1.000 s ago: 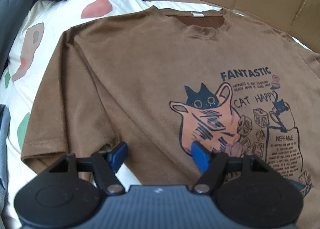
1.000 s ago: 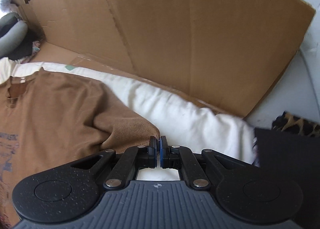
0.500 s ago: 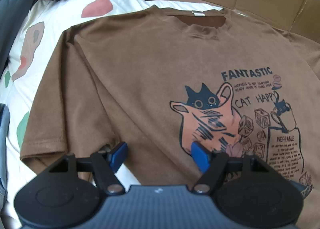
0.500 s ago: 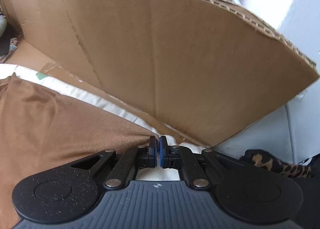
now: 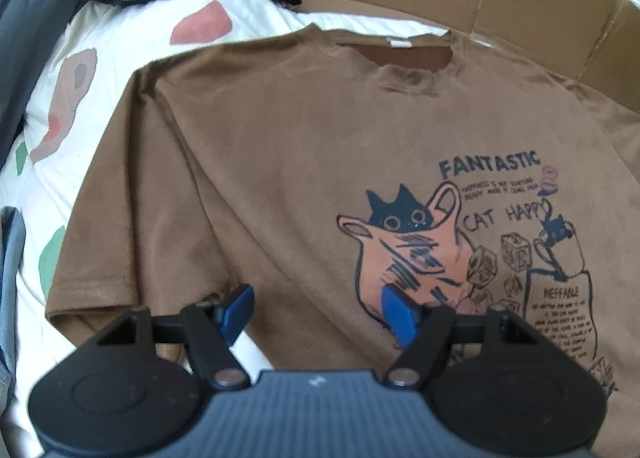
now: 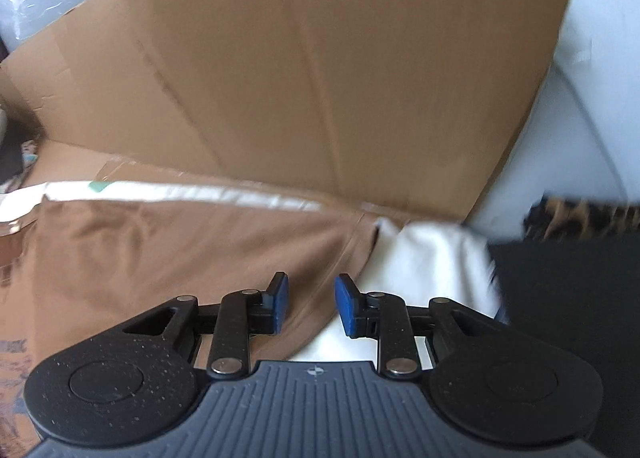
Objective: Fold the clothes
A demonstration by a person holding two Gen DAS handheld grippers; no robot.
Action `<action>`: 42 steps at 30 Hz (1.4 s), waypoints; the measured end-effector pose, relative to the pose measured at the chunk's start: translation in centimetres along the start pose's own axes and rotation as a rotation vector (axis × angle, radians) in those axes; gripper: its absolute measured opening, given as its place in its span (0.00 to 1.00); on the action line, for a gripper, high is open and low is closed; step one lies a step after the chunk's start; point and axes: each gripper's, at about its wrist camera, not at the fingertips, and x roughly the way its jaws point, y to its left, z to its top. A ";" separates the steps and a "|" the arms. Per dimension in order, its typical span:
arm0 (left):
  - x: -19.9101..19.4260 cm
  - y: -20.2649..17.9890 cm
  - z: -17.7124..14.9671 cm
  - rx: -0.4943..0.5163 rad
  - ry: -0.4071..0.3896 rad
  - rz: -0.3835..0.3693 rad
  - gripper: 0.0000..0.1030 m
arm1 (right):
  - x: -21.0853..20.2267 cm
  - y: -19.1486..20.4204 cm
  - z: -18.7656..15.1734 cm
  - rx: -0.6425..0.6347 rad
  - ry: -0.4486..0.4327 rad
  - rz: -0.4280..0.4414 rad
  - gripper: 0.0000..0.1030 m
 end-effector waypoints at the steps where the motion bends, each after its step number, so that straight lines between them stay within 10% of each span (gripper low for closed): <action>1: -0.1 0.0 0.0 -0.003 -0.002 -0.001 0.71 | -0.1 -0.1 -0.5 0.023 0.003 0.016 0.32; 21: -0.8 -0.3 -0.9 -0.025 -0.002 -0.005 0.71 | 2.5 -2.3 -5.5 0.441 0.048 0.212 0.43; 24: -0.9 -0.4 -1.0 -0.018 -0.005 -0.006 0.71 | 2.9 -2.3 -5.4 0.460 0.027 0.208 0.00; 42: -0.7 -0.4 -1.0 -0.011 -0.005 0.004 0.71 | -0.9 -3.3 -1.3 0.266 -0.009 0.095 0.00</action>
